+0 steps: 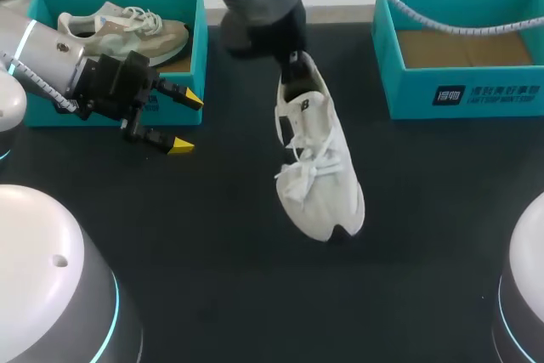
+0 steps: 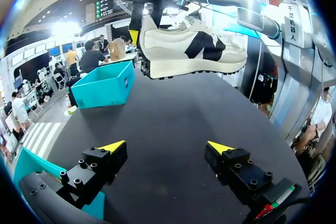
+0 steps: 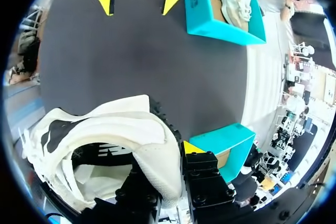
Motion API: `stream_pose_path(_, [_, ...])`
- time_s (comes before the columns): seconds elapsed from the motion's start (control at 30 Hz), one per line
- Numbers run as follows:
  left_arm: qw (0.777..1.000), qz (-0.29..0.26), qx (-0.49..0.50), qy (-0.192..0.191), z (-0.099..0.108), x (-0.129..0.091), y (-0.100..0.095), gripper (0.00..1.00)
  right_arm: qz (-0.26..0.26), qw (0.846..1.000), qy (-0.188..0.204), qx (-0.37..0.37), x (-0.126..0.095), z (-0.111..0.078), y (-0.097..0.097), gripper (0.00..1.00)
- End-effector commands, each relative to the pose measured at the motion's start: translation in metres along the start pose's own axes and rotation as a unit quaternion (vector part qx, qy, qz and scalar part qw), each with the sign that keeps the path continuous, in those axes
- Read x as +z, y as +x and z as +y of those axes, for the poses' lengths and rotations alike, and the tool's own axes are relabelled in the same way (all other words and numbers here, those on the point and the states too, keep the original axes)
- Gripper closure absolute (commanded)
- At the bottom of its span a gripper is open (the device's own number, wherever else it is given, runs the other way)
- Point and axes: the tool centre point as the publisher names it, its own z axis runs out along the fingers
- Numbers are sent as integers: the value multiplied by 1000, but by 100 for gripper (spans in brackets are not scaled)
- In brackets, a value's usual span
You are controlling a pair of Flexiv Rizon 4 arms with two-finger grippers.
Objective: Take the shoe out of the shoebox, open the shoe tongue, remove and reinsert the insole, then place the shoe into the shoebox
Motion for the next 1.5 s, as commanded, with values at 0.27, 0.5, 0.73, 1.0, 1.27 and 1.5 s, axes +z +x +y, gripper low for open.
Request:
stream_pose_path(0.27, [1000, 1, 0, -1, 0, 1, 0, 0, -1, 1000, -2, 0, -3, -4, 0, 100])
stream_pose_path(0.5, [1000, 1, 0, -1, 0, 1, 0, 0, 13, 1000, -9, -4, 37, -65, -30, 100])
stream_pose_path(0.73, [1000, 1, 0, -1, 0, 1, 0, 0, 3, 1000, -8, -8, 46, -151, -73, 100])
stream_pose_path(1.0, [1000, 1, 0, -1, 0, 1, 0, 0, -5, 999, -5, 42, 57, -197, -92, 100])
stream_pose_path(1.27, [1000, 1, 0, -1, 0, 1, 0, 0, -5, 999, -5, 42, 57, -197, -92, 100])
stream_pose_path(1.5, [1000, 1, 0, -1, 0, 1, 0, 0, -5, 999, -5, 42, 57, -197, -92, 100])
